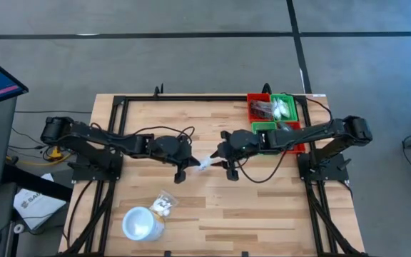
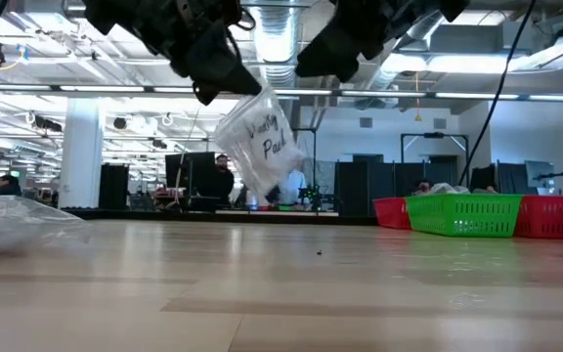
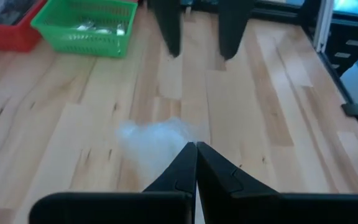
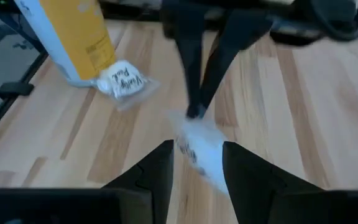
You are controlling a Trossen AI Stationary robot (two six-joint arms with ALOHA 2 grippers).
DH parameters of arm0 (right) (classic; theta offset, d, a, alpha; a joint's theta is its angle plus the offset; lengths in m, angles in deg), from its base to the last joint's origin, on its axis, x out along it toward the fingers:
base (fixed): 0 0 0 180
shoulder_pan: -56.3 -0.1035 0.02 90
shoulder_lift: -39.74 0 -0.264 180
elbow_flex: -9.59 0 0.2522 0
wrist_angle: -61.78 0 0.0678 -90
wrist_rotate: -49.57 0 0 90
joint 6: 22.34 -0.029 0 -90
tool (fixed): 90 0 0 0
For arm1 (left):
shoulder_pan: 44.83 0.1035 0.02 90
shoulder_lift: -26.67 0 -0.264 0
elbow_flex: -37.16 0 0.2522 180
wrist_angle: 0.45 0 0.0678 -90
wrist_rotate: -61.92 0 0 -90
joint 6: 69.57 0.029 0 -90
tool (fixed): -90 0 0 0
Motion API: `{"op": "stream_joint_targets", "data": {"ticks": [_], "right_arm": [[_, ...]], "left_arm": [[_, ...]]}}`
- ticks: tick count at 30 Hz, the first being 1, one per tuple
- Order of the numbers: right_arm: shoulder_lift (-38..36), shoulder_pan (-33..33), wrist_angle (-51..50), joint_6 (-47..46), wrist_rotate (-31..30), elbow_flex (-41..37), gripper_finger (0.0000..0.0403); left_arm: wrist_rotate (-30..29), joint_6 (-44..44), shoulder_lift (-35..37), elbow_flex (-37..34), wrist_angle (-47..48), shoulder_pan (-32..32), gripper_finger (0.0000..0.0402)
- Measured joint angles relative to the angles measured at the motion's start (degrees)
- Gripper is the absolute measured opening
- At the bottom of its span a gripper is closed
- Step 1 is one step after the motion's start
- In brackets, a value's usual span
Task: Pick & Place Travel size toiletries
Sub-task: Put the white cotton pack into the top green bin
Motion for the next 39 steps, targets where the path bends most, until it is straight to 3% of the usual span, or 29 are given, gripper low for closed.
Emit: {"op": "stream_joint_targets", "data": {"ticks": [9, 21, 25, 30, 39], "right_arm": [[0.1, 0.3, 1.2, 0.9, -0.1, 0.0, 0.0129], [6.4, -0.5, 3.1, 4.3, 0.1, 0.0, 0.0125], [6.6, -0.5, 3.6, 4.3, 0.1, 0.0, 0.0095], [6.5, 0.3, 3.2, 4.5, 0.1, 0.0, 0.0014], [6.5, 1.0, 2.2, 3.9, 0.1, 0.1, 0.0001]], "left_arm": [[0.2, 2.4, -3.0, 3.3, 0.0, -0.1, 0.0], [0.2, 6.2, -5.0, 7.3, 2.4, 0.3, 0.0], [0.2, 6.2, -5.5, 7.3, 3.3, 0.3, 0.0], [0.2, 6.2, -5.5, 7.3, 3.2, 0.3, 0.0], [-1.9, 6.2, -5.5, 7.3, 3.1, 0.3, 0.0003]]}}
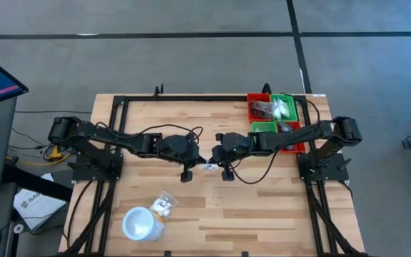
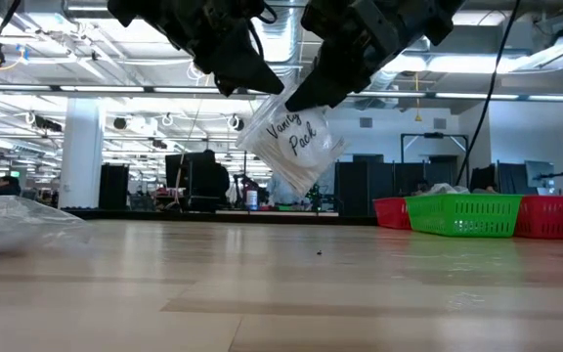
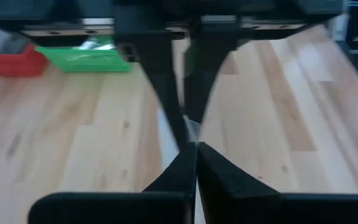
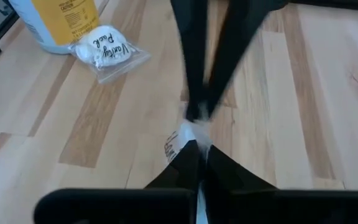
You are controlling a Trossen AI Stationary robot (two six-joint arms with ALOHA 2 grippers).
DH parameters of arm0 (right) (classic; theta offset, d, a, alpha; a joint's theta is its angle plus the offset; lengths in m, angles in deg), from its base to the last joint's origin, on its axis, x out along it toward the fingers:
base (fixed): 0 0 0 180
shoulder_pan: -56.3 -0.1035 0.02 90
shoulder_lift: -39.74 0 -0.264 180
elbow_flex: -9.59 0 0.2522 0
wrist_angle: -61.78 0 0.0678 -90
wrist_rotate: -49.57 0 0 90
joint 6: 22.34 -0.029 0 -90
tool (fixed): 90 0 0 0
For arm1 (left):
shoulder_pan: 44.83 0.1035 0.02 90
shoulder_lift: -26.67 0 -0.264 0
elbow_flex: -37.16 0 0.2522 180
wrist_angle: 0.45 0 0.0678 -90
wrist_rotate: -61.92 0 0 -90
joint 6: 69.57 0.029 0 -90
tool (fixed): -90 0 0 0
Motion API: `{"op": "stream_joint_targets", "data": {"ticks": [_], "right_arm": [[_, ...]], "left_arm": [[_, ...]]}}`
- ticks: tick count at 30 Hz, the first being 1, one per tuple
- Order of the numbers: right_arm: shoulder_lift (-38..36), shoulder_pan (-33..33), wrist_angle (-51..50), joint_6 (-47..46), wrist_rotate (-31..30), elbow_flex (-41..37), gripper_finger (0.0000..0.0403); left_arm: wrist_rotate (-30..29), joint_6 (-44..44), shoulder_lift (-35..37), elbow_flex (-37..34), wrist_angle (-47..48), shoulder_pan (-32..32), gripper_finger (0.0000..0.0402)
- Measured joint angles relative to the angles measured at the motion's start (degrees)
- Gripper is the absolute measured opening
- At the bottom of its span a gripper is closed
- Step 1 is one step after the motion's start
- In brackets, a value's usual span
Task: Pick & Place Travel size toiletries
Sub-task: Put the white cotton pack into the top green bin
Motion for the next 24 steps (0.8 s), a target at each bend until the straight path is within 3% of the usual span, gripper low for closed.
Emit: {"op": "stream_joint_targets", "data": {"ticks": [4, 15, 20, 24], "right_arm": [[0.0, 0.0, 0.0, -1.4, 0.0, 0.0, 0.0001], [-2.2, 1.2, -0.4, -3.0, -0.4, -0.1, 0.0], [-5.1, 2.8, -3.4, -3.0, -0.9, 0.0, 0.0], [-7.9, 3.5, -6.2, -3.0, -4.9, 0.0, 0.0]], "left_arm": [[-4.1, 1.6, 0.0, 0.0, 0.0, 0.0, 0.0019], [-7.3, 1.7, 4.7, -0.3, 4.1, 0.0, 0.0099], [-7.8, 0.0, 7.7, -2.5, 4.8, 0.0, 0.0111], [-7.9, -1.9, 10.1, -4.7, 4.2, -0.1, 0.0111]]}}
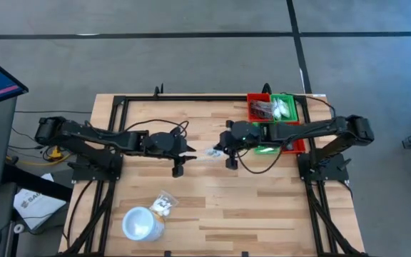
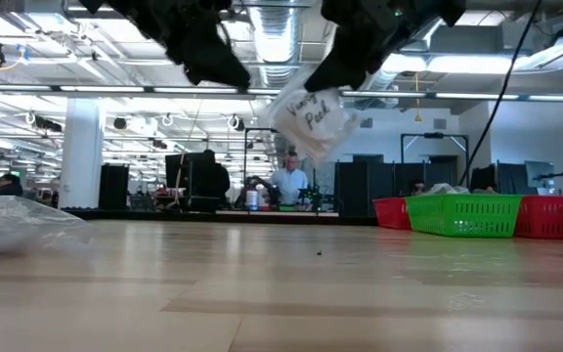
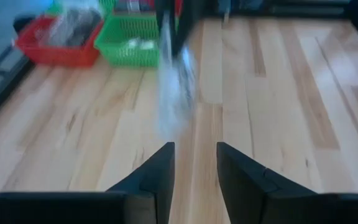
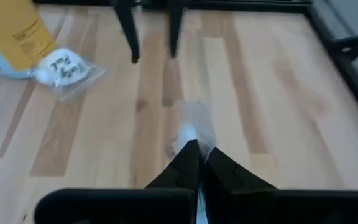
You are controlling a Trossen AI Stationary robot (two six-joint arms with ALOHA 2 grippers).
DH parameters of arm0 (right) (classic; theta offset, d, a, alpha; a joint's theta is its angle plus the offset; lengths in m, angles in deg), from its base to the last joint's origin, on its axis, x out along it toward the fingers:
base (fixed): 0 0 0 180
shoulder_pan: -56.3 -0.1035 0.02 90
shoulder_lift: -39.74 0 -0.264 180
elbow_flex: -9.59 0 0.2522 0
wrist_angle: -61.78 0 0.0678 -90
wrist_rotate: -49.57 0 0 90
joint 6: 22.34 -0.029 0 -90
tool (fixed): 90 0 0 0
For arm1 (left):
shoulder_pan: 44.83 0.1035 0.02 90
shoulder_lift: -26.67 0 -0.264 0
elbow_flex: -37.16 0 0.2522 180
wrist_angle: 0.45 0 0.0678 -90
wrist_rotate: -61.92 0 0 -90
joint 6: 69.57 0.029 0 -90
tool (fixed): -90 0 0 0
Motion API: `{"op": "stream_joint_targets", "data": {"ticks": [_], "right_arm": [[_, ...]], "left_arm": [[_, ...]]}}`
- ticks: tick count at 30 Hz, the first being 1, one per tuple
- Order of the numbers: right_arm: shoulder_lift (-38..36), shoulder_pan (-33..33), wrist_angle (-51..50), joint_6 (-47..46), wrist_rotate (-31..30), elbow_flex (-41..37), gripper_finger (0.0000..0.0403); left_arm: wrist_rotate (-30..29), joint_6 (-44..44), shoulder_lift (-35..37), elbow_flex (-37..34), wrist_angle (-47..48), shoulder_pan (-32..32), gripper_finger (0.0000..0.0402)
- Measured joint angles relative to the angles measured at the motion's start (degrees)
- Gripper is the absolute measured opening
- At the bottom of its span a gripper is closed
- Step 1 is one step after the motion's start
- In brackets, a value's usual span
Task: Pick & Place Travel size toiletries
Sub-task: Put the white cotton pack into the top green bin
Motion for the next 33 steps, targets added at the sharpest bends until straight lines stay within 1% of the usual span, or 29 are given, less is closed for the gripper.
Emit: {"op": "stream_joint_targets", "data": {"ticks": [3, 9, 15, 21, 23, 29, 33], "right_arm": [[-2.6, 1.0, -2.0, -0.4, -1.3, 0.0, 0.0], [-7.0, 3.4, -7.4, -1.6, -7.2, -0.2, 0.0], [-13.2, 6.4, -7.6, -4.5, -9.1, -6.4, 0.0], [-21.4, 8.5, -7.5, -6.8, -18.5, -12.1, 0.0], [-23.9, 9.9, -8.3, -8.3, -20.3, -13.4, 0.0], [-30.4, 14.4, -11.6, -13.0, -30.6, -18.1, 0.0], [-32.8, 18.0, -11.6, -13.6, -33.5, -20.4, 0.0]], "left_arm": [[0.0, -1.9, 1.2, -1.5, -0.1, 0.0, 0.0111], [0.1, -3.3, 1.2, -2.8, -1.8, -0.8, 0.0109], [0.3, -3.3, 1.2, -3.9, -3.8, -1.2, 0.0109], [0.2, -2.9, 1.3, -4.0, -4.7, -1.2, 0.0109], [0.2, -2.9, 1.3, -4.0, -5.0, -1.2, 0.0109], [0.0, -2.9, 1.3, -4.0, -5.5, -1.2, 0.0109], [0.0, -2.9, 1.3, -4.0, -5.9, -1.2, 0.0109]]}}
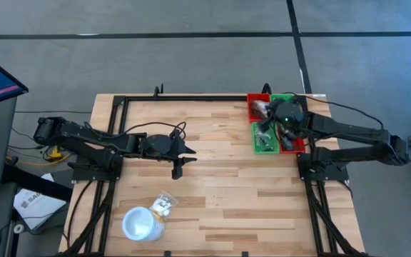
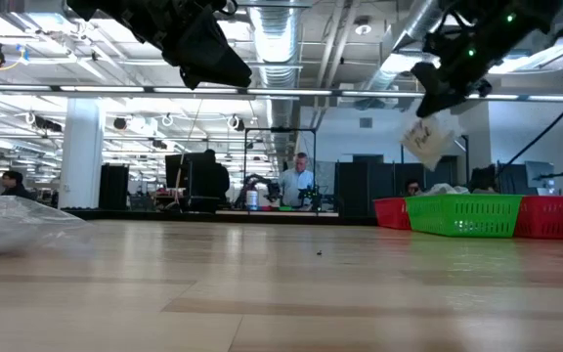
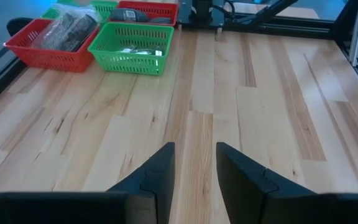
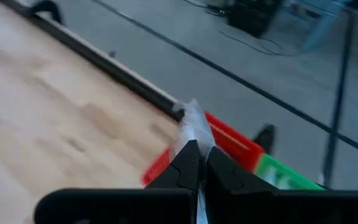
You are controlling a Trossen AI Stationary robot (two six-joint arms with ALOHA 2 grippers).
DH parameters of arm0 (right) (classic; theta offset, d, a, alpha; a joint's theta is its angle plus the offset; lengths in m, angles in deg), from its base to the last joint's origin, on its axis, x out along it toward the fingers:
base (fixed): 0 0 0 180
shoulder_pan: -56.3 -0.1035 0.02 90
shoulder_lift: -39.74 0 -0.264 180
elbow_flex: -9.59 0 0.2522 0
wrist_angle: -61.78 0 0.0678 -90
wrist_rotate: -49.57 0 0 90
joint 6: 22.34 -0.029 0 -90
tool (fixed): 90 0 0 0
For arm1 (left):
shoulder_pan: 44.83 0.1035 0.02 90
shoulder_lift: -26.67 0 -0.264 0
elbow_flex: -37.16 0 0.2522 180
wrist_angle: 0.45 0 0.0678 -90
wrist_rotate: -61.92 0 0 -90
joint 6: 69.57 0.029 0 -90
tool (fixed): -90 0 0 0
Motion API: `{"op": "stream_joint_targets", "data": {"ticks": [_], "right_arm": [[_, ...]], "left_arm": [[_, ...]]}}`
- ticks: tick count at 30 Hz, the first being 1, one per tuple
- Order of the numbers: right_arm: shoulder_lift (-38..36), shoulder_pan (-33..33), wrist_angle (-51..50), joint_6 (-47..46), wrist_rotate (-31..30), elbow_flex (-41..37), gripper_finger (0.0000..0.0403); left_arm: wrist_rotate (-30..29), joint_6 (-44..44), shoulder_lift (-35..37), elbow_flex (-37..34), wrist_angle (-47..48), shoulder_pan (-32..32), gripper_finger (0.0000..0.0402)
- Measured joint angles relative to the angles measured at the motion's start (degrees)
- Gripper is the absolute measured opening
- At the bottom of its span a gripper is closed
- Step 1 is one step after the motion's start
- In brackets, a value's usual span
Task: Pick & Place Travel size toiletries
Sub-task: Put the white cotton pack into the top green bin
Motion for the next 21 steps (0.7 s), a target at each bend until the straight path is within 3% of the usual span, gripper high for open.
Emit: {"op": "stream_joint_targets", "data": {"ticks": [14, 21], "right_arm": [[-0.5, 13.4, -4.1, -0.5, -9.8, -0.8, 0.0], [-0.1, 19.1, -5.1, -0.5, -10.0, -0.7, 0.0]], "left_arm": [[0.0, 0.0, 0.0, -1.3, -2.0, 0.0, 0.0109], [0.2, -0.1, 0.0, -2.3, -2.6, 0.0, 0.0109]]}}
